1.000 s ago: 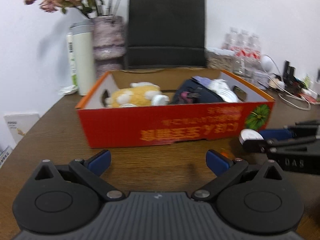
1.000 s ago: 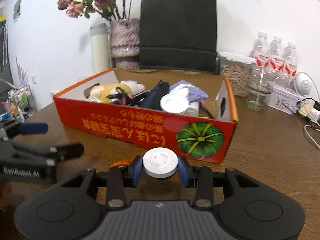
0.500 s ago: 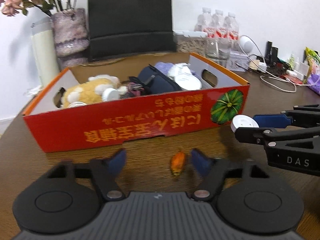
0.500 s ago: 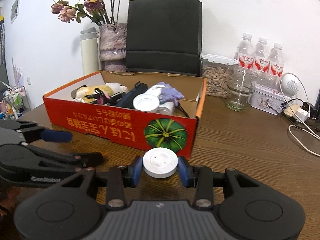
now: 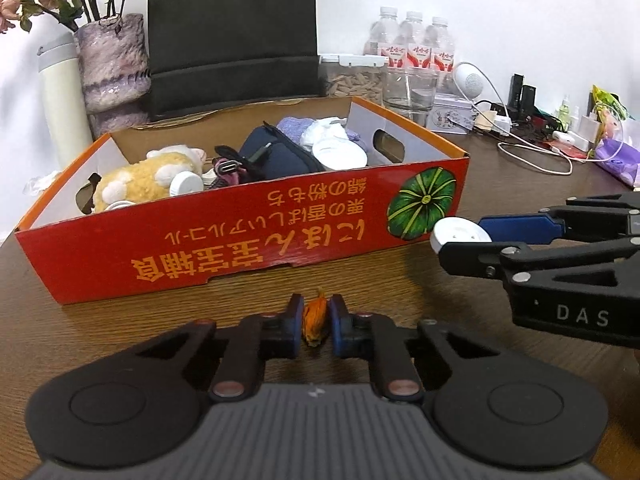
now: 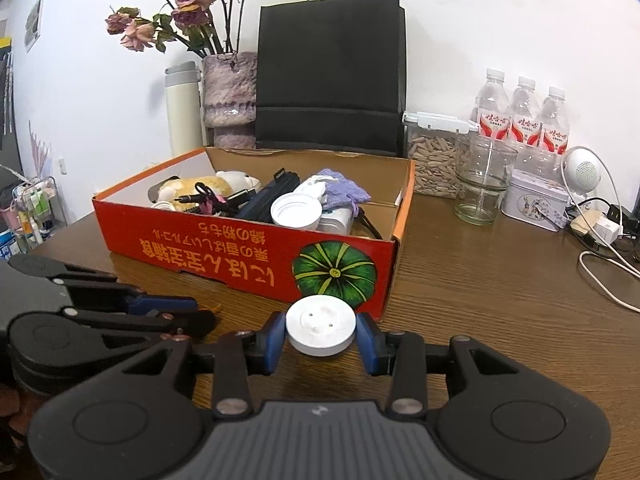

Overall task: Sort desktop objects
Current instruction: 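Carry the disc in the right tool and the orange object in the left tool over the box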

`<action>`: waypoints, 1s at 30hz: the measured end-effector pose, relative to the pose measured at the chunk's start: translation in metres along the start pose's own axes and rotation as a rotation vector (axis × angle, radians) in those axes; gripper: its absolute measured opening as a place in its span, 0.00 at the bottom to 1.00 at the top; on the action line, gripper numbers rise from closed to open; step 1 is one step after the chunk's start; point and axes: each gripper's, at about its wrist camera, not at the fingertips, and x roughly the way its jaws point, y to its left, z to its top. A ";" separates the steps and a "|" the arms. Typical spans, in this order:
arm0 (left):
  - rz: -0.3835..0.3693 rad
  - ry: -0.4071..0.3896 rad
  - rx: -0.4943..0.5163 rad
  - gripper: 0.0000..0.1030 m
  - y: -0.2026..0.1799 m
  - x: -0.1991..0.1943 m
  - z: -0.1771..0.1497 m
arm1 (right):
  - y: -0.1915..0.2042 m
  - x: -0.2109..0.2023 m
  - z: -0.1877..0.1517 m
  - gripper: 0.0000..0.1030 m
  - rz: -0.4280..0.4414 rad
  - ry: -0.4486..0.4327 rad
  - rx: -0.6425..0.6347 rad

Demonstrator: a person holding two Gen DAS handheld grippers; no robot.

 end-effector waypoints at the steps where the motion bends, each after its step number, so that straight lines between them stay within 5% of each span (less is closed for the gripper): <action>1: 0.001 -0.003 -0.003 0.14 0.000 -0.001 0.000 | 0.001 -0.001 0.000 0.36 0.002 -0.002 -0.002; 14: -0.019 -0.208 -0.080 0.14 0.017 -0.057 0.037 | 0.011 -0.026 0.025 0.36 0.004 -0.138 0.019; 22: 0.031 -0.346 -0.140 0.14 0.043 -0.081 0.071 | 0.025 -0.031 0.063 0.36 -0.005 -0.249 0.035; 30: 0.046 -0.378 -0.183 0.14 0.066 -0.072 0.083 | 0.030 -0.008 0.089 0.36 0.000 -0.281 0.068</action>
